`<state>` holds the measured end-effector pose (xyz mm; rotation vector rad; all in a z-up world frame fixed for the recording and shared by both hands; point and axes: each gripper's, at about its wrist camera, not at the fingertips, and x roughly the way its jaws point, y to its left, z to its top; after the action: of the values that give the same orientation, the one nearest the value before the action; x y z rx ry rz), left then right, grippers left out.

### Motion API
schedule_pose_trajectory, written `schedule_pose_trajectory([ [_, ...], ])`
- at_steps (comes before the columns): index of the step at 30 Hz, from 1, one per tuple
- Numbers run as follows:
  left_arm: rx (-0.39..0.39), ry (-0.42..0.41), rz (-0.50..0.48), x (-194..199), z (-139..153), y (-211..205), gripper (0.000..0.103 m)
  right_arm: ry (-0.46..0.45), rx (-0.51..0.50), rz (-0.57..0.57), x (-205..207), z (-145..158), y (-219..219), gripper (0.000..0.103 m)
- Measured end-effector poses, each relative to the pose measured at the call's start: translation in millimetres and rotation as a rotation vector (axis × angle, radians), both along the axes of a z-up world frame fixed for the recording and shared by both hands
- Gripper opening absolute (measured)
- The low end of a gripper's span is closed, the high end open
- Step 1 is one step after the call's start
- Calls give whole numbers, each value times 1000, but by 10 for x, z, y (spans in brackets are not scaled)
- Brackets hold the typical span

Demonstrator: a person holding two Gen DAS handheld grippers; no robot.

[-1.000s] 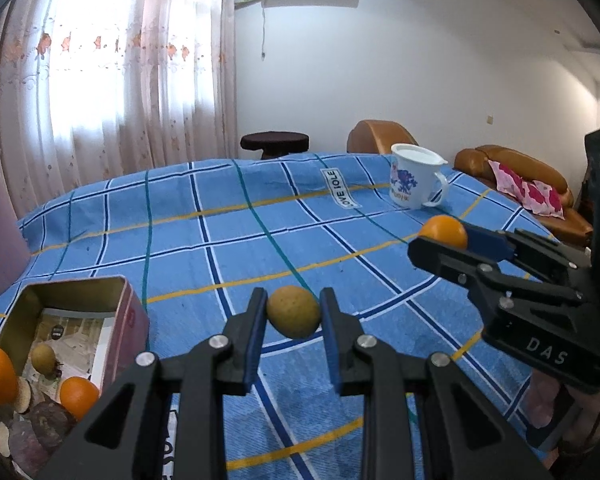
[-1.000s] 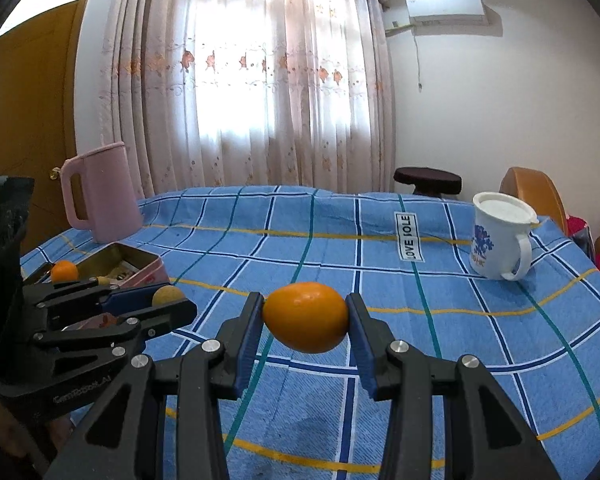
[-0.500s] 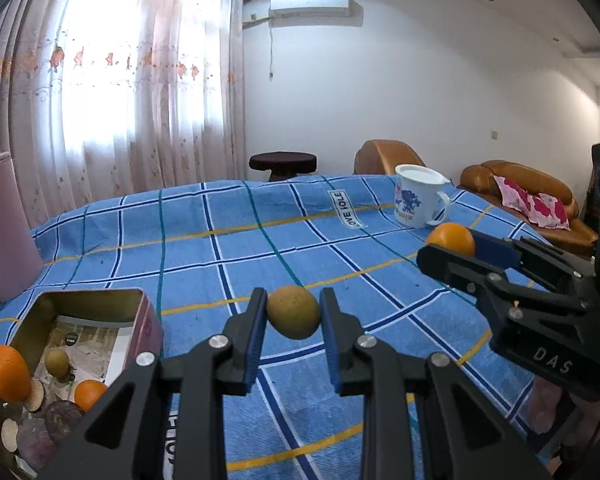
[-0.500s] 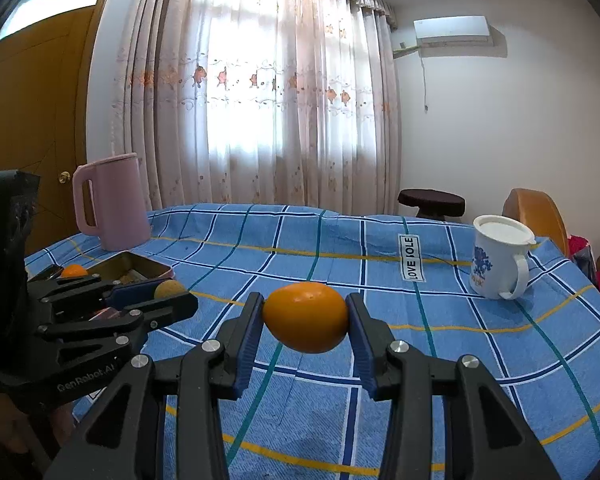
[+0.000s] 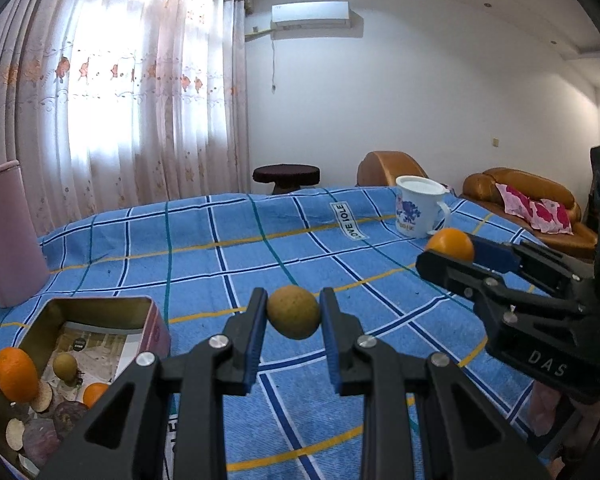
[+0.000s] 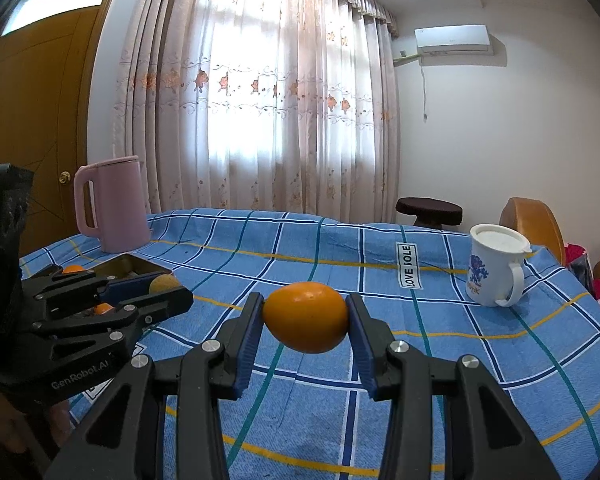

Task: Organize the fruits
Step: 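Lift the yellow fruit and orange above the table with both tools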

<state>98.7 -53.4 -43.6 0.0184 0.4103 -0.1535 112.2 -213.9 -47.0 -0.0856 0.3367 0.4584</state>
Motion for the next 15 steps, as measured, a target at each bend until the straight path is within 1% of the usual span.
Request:
schedule_pose_trajectory([
  [15, -14, -13, 8, -60, 9, 74, 28, -39, -25, 19, -122, 24, 147, 44],
])
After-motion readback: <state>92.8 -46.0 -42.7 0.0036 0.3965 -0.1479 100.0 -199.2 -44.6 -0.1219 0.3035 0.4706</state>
